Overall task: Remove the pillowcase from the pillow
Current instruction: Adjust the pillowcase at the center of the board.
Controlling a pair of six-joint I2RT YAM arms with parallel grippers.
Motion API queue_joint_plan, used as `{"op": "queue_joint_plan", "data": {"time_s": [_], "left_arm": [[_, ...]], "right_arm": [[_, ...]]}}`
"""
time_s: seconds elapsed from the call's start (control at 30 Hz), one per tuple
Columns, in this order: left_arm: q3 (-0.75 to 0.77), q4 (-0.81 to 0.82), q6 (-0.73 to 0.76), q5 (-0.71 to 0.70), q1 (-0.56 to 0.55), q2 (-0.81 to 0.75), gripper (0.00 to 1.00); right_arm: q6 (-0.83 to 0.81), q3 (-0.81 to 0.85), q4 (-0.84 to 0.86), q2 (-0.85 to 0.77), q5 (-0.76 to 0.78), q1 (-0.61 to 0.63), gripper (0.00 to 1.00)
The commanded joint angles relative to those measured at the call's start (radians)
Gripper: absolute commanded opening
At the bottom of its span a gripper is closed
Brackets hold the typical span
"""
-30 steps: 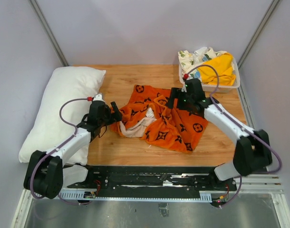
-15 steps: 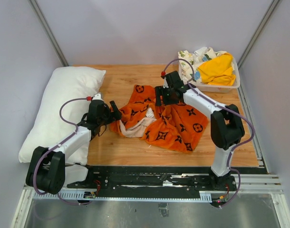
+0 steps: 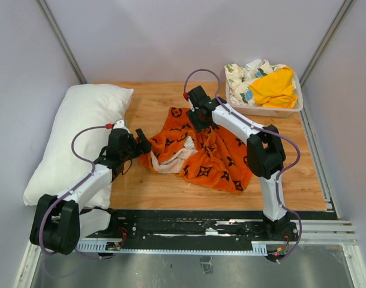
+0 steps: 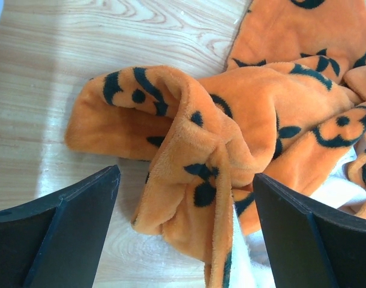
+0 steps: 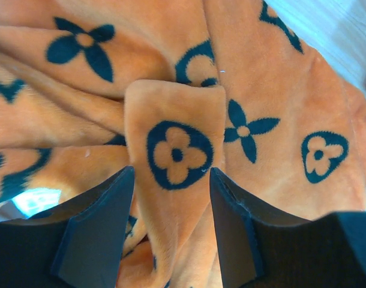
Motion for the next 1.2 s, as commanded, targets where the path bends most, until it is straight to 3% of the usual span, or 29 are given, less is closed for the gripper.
{"op": "queue_joint_plan", "data": {"time_s": [0.0, 0.3, 0.63, 0.83, 1.17], "left_arm": [[-0.019, 0.006, 0.014, 0.005, 0.009, -0.046, 0.97], [-0.040, 0.008, 0.011, 0.021, 0.013, -0.084, 0.97], [-0.034, 0.009, 0.011, 0.031, 0.015, -0.070, 0.96], [-0.036, 0.002, 0.012, 0.027, 0.015, -0.071, 0.96], [-0.034, -0.007, 0.012, 0.025, 0.016, -0.084, 0.96]], "right_arm": [[-0.069, 0.081, -0.124, 0.069, 0.104, 0.021, 0.53], [-0.089, 0.183, -0.196, 0.158, 0.112, 0.032, 0.52], [-0.126, 0.154, -0.199, 0.145, 0.090, 0.087, 0.51], [-0.107, 0.145, -0.196, 0.152, 0.137, 0.060, 0.43], [-0.114, 0.101, -0.183, 0.117, 0.186, 0.010, 0.43]]}}
